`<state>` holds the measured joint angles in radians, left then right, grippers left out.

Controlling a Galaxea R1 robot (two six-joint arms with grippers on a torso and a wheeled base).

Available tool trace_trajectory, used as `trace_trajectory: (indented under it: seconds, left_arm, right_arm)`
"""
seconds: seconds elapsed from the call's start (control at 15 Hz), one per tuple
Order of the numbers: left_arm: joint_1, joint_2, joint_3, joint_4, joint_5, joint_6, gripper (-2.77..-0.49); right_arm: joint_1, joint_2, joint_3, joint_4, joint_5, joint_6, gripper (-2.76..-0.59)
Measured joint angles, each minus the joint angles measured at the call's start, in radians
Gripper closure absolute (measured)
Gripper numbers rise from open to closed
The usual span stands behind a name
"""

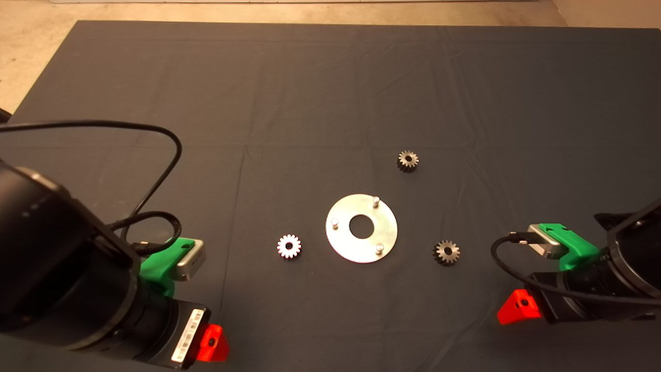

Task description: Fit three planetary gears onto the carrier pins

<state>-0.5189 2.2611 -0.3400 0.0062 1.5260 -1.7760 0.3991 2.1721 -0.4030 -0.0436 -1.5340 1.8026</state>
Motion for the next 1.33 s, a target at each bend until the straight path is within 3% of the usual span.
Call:
trace_trajectory:
  seconds: [0.4,0.67,0.87,1.33]
  left_arm:
    - [0.007,0.002,-0.009,0.001,0.000,0.004,-2.77]
    - [0.023,0.009,-0.105,0.013,0.001,0.056,-2.77]
    - [0.034,0.069,-0.163,0.021,0.000,0.088,-2.77]
    - [0.034,0.238,-0.275,0.043,0.001,0.103,-2.77]
  right_arm:
    - [0.000,0.000,0.000,0.000,0.000,0.000,-2.75]
    - [0.000,0.000,0.000,0.000,0.000,0.000,-2.75]
    - [0.000,0.002,0.000,0.000,0.000,0.000,-2.75]
    - [0.000,0.002,0.000,0.000,0.000,-0.001,-2.75]
